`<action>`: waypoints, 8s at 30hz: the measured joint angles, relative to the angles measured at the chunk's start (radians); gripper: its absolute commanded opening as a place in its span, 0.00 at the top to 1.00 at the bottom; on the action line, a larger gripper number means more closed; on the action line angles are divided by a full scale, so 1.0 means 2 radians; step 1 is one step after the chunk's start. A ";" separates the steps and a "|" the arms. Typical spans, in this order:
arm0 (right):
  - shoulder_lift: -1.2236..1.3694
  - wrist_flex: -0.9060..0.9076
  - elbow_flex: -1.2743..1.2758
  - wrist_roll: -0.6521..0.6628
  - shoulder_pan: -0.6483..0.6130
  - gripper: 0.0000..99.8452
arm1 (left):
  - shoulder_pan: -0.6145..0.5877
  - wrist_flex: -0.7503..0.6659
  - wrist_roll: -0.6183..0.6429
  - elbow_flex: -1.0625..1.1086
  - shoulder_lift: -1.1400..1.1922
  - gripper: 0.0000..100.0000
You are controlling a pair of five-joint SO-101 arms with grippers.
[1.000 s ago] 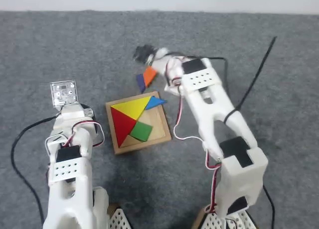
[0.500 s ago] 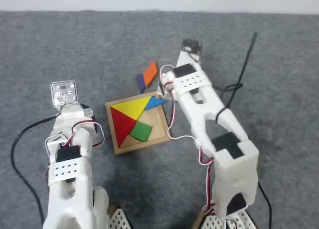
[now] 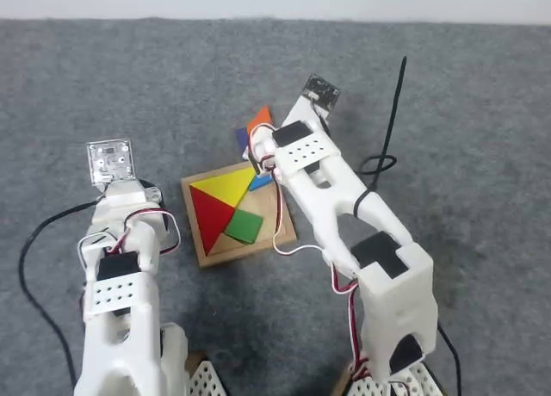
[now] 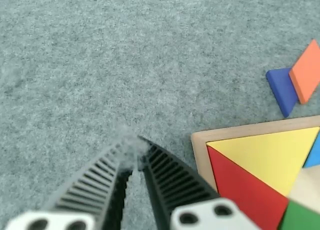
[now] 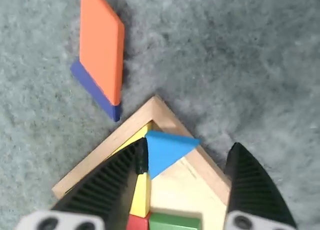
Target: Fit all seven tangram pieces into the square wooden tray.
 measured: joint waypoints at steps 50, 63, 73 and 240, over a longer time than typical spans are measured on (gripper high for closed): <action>0.044 0.094 -0.093 0.209 0.025 0.95 | 0.000 0.000 0.000 0.000 0.000 0.99; 0.033 0.245 -0.094 0.318 -0.023 0.97 | 0.000 0.000 0.000 0.000 0.000 0.99; 0.037 0.216 -0.091 0.319 -0.037 0.99 | 0.000 0.000 0.000 0.000 0.000 0.99; -0.248 -0.090 0.352 0.430 0.124 0.99 | 0.223 0.592 -0.189 -1.395 1.090 0.84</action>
